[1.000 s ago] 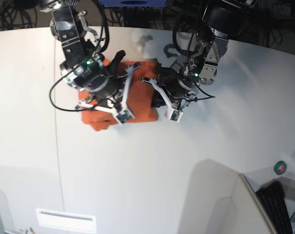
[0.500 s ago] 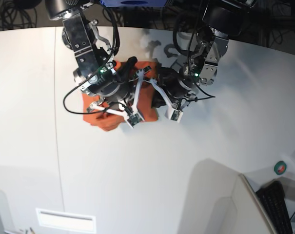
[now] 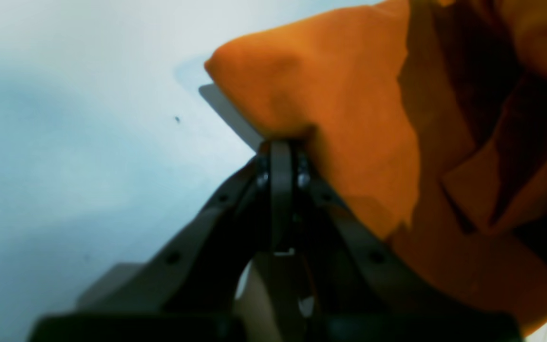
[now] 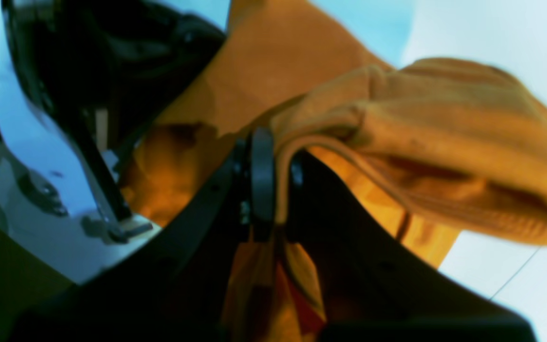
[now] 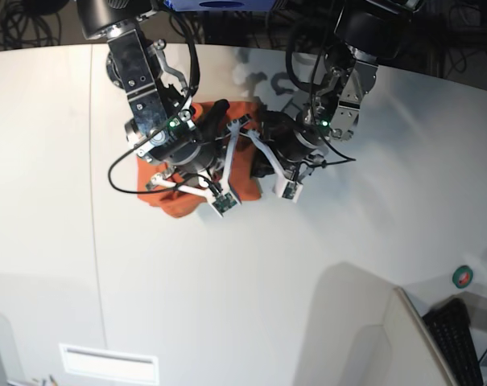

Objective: Layout the t-shirt on the table in an organized manner, then fold the t-shirt properly
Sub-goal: 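Grasp both ends with both grippers and fold the right end over the left, then release with the left gripper and press the folded bundle with the right gripper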

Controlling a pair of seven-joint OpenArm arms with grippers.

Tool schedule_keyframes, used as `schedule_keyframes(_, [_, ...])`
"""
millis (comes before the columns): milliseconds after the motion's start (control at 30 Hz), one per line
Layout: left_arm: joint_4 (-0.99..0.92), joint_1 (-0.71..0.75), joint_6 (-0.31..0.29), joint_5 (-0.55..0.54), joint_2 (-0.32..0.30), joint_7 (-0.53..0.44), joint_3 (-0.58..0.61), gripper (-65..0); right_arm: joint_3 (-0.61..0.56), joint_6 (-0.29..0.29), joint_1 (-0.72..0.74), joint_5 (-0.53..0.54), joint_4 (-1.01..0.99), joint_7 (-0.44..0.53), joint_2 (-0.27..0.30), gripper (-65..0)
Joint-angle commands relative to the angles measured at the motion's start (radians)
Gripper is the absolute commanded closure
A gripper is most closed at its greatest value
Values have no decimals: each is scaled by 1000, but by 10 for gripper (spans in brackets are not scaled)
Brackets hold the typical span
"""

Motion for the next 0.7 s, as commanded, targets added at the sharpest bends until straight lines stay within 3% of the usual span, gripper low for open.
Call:
schedule_keyframes(0, [13, -12, -4, -3, 0, -12, -2, 0, -3, -3, 10, 7, 14, 20, -8, 0])
schedule_keyframes(433, [14, -11, -4, -3, 0, -12, -2, 0, -68, -9, 26, 7, -38, 21, -10, 0])
schedule_keyframes(567, [21, -4, -4, -3, -2, -12, -2, 0, -71, -65, 30, 7, -38, 21, -10, 0])
schedule_keyframes(667, [21, -1, -4, -10, -17, -12, -2, 0, -66, -71, 32, 7, -40, 23, -10, 0])
